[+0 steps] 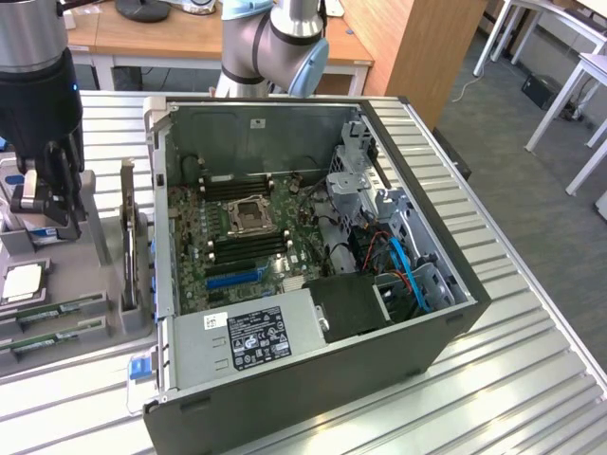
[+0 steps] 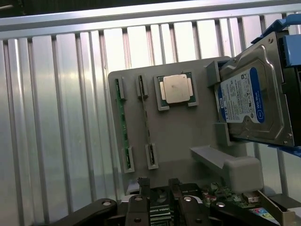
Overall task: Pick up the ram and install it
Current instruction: 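Pick up the ram and move it above insertion slot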
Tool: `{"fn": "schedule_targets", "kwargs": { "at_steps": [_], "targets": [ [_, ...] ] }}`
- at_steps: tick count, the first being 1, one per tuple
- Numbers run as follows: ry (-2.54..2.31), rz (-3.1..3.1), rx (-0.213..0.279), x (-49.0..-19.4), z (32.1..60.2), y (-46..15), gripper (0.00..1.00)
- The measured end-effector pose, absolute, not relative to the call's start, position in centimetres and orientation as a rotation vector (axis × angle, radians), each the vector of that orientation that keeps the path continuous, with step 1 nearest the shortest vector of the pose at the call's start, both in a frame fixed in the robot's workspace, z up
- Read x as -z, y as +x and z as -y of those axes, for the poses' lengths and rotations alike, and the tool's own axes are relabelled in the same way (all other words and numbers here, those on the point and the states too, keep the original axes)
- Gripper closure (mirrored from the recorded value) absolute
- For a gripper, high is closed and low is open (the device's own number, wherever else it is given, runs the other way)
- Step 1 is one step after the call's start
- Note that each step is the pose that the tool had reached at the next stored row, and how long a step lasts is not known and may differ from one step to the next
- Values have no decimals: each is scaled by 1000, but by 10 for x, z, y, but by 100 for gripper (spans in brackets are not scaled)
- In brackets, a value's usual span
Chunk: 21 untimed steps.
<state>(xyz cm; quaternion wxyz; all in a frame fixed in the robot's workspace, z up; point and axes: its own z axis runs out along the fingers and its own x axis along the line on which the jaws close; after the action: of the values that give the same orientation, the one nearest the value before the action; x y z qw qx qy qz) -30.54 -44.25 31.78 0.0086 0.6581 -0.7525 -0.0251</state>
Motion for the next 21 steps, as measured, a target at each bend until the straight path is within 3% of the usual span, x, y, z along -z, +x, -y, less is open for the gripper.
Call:
{"fn": "schedule_targets", "kwargs": {
  "at_steps": [21],
  "targets": [
    [2056,2351,79,-293,443,-312,70]
  ]
}}
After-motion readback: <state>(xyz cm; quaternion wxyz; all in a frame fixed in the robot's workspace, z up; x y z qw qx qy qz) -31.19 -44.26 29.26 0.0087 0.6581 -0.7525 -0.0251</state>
